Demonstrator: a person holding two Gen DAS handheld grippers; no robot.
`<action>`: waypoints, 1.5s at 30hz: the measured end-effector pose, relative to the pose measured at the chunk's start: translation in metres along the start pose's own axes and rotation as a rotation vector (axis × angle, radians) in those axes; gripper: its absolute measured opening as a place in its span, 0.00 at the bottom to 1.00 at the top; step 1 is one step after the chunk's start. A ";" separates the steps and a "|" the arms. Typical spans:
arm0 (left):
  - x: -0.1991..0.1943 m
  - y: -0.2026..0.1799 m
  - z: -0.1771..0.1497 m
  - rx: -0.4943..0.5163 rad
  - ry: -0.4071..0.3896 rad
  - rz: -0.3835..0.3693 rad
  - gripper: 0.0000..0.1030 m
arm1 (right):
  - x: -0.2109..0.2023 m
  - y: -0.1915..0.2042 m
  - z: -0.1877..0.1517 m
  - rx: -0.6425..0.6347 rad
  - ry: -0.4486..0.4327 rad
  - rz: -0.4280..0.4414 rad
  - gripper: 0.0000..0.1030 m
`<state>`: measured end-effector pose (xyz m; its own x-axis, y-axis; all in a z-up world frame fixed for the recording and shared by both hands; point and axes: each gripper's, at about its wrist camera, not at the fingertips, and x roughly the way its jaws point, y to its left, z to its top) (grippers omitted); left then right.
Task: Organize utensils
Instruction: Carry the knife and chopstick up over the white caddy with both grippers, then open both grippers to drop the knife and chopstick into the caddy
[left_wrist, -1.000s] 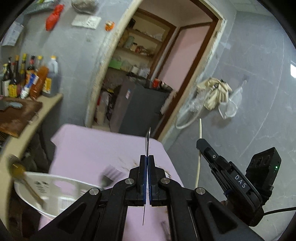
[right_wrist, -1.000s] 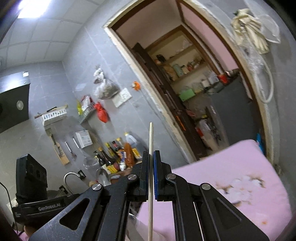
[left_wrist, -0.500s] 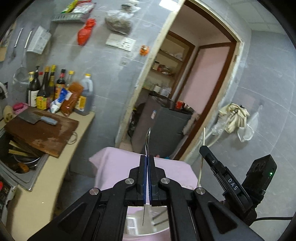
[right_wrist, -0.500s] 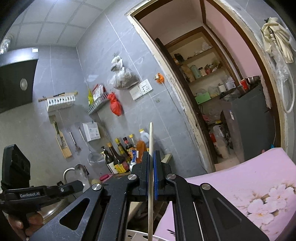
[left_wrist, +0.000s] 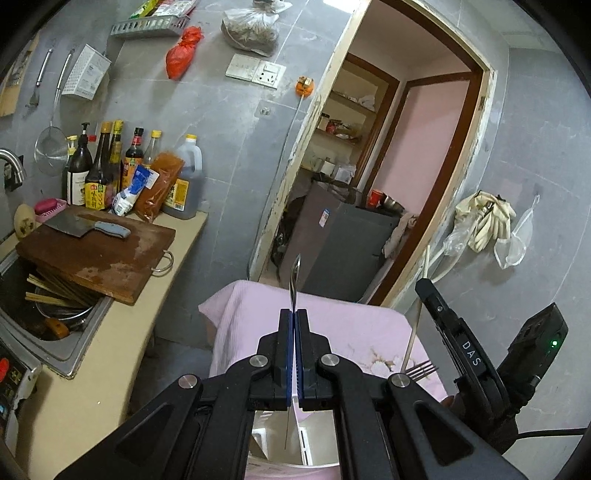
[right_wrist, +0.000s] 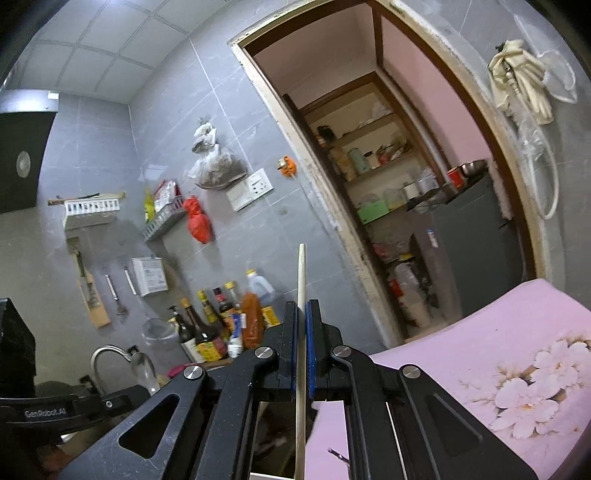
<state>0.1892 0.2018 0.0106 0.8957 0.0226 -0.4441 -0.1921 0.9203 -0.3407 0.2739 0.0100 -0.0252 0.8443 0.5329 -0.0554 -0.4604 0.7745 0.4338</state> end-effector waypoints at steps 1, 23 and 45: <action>0.002 0.001 -0.002 0.001 0.006 0.001 0.02 | 0.000 0.001 -0.001 -0.012 -0.003 -0.015 0.04; 0.021 0.004 -0.029 0.017 0.070 0.005 0.02 | -0.015 0.020 -0.005 -0.181 -0.010 -0.082 0.05; 0.002 -0.040 -0.025 0.043 -0.015 -0.034 0.44 | -0.082 -0.013 0.047 -0.189 0.033 -0.129 0.63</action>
<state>0.1885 0.1549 0.0027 0.9073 -0.0039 -0.4205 -0.1439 0.9367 -0.3192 0.2241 -0.0600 0.0159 0.8914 0.4340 -0.1302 -0.3952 0.8853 0.2451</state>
